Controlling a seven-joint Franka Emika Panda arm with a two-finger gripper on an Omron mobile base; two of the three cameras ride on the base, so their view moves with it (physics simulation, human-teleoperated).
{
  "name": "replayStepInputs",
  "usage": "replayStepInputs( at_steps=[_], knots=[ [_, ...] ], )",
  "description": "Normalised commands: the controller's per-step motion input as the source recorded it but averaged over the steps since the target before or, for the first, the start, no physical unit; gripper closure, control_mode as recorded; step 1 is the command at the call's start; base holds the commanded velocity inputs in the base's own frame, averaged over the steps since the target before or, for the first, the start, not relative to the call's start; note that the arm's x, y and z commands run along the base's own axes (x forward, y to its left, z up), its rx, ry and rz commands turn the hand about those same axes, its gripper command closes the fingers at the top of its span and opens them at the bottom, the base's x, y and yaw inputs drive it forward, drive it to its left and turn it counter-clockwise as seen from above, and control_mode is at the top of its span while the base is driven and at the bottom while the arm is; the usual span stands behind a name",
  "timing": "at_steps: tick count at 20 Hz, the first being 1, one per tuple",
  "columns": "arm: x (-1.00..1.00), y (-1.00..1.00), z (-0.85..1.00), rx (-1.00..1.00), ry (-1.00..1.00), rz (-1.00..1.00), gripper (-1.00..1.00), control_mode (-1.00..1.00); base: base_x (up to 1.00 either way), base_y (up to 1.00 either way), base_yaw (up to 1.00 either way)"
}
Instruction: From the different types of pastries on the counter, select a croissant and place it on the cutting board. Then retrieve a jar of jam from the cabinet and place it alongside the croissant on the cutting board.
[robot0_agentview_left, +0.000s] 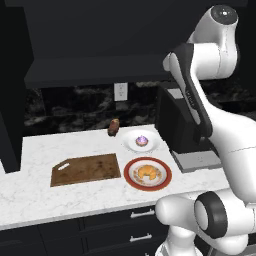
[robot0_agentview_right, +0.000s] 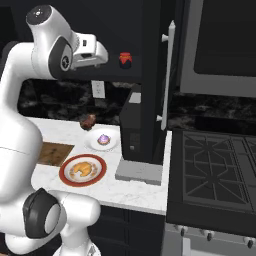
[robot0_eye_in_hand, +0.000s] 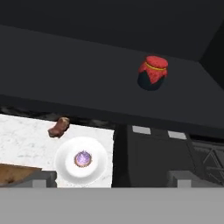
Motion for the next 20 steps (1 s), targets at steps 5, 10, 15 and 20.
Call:
replayStepInputs(
  at_steps=[5,10,15,20],
  knots=[
    [0.16,-0.28,0.17,0.00,0.00,0.06,-1.00,-1.00,0.00,0.00,0.00],
    [0.12,-0.19,0.11,0.00,-0.01,0.01,-1.00,-1.00,0.00,0.00,0.00],
    [0.00,-0.01,0.00,0.00,-0.01,0.00,-1.00,-1.00,0.00,0.00,0.00],
    [0.24,0.00,0.00,0.00,-0.16,0.00,-1.00,-1.00,0.00,0.00,0.00]
  ],
)
